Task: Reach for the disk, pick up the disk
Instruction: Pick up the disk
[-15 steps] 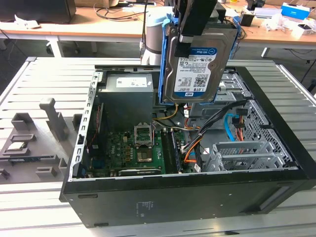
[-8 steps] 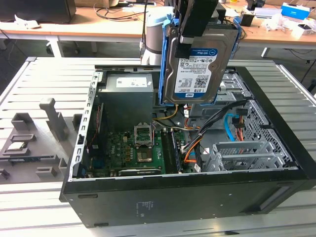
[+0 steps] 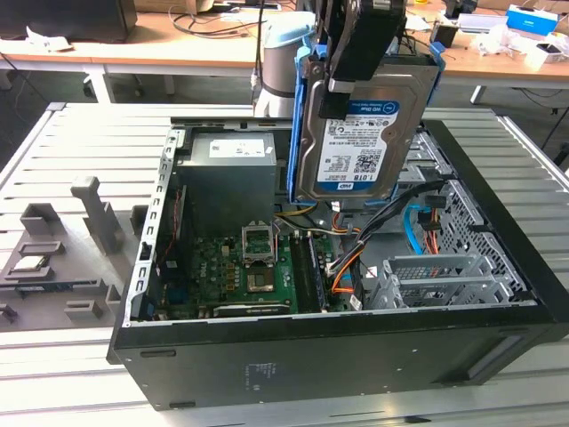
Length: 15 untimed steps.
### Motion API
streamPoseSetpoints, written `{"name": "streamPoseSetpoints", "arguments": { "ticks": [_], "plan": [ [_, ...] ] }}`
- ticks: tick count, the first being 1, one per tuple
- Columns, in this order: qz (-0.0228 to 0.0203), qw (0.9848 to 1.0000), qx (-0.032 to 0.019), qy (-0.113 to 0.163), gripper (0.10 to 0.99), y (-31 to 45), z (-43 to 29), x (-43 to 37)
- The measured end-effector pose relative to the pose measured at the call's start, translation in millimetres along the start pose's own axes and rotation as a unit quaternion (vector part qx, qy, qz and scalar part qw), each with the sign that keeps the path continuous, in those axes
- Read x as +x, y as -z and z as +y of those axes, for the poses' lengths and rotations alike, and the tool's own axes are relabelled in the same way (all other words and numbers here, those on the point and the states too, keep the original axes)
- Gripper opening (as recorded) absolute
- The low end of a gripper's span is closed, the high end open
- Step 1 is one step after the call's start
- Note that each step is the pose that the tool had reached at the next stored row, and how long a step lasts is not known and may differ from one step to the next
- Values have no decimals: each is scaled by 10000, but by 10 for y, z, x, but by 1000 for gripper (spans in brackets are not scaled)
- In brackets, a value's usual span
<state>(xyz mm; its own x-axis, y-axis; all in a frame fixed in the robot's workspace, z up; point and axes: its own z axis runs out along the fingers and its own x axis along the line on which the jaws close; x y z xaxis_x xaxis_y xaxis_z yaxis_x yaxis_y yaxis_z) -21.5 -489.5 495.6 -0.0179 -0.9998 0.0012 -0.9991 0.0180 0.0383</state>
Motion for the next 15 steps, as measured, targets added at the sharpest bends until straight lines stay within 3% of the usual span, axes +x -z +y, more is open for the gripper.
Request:
{"name": "streamPoseSetpoints", "arguments": {
  "ticks": [10,15],
  "plan": [
    [7,10000,0,0,369,-10,-3,249],
    [11,10000,0,0,369,-22,-5,466]
  ]
}}
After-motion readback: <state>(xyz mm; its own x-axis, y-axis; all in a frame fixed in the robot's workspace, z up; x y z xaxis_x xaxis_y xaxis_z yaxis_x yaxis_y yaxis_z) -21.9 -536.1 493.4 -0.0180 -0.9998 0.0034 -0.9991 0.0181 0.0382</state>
